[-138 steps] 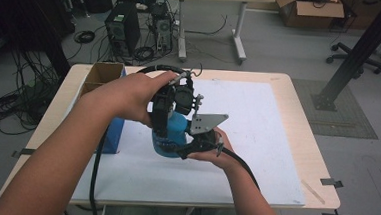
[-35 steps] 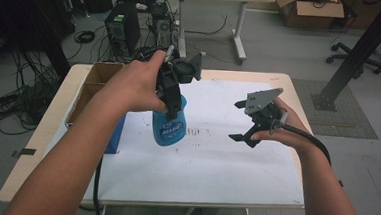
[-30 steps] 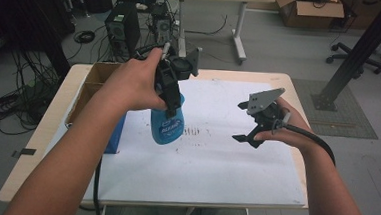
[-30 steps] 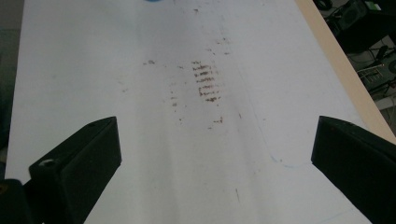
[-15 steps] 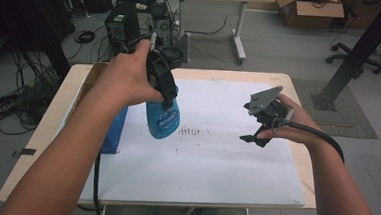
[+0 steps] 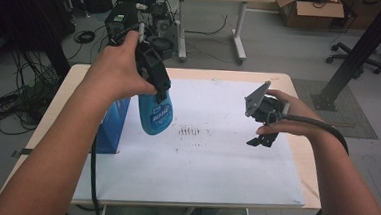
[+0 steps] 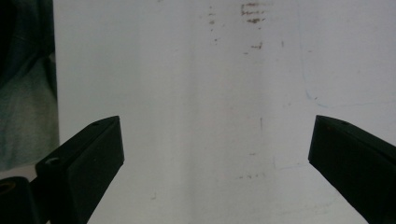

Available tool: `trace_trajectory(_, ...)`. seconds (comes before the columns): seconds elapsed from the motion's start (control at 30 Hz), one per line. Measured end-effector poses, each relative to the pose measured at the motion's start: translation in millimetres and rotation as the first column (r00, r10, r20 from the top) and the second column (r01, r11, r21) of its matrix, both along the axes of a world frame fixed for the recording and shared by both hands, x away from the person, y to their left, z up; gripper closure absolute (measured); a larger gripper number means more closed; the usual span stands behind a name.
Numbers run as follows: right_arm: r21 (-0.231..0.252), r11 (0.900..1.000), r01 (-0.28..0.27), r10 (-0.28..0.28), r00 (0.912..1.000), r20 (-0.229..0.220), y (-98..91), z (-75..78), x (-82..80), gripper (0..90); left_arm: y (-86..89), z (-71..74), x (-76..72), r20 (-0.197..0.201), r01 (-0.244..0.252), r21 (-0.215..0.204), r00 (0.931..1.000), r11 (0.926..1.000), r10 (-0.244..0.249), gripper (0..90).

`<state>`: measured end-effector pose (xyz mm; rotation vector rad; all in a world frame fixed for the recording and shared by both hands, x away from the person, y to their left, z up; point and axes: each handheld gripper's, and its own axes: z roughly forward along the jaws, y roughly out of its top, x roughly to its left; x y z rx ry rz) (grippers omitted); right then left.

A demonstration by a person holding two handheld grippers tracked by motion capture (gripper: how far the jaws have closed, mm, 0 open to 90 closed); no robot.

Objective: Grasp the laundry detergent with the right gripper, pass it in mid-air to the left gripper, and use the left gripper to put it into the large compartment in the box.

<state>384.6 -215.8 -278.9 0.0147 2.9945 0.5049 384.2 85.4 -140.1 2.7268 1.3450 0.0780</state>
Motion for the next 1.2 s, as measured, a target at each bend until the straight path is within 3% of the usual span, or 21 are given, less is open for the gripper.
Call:
trace_trajectory(0.33,-0.106,0.9937,-0.037,0.022,0.9904,-0.136,5.2,1.8,0.7,3.9,22.0,16.6,2.0,0.009,-0.072,-0.015,0.9974,0.9973,0.072,37.6)
trace_trajectory(0.77,-0.152,0.9860,-0.067,0.035,0.9788,-0.202,8.6,2.0,0.2,3.7,52.8,39.5,7.9,0.058,-0.190,-0.054,0.9794,0.9802,0.193,37.6)
trace_trajectory(0.97,-0.162,0.9840,-0.074,0.037,0.9746,-0.221,10.0,-0.9,1.5,4.0,65.9,55.1,11.4,0.073,-0.244,-0.075,0.9658,0.9670,0.249,37.6)
trace_trajectory(1.2,-0.167,0.9828,-0.078,0.040,0.9740,-0.223,11.0,-2.7,2.8,3.9,82.8,71.3,13.5,0.104,-0.315,-0.085,0.9406,0.9451,0.323,37.6)
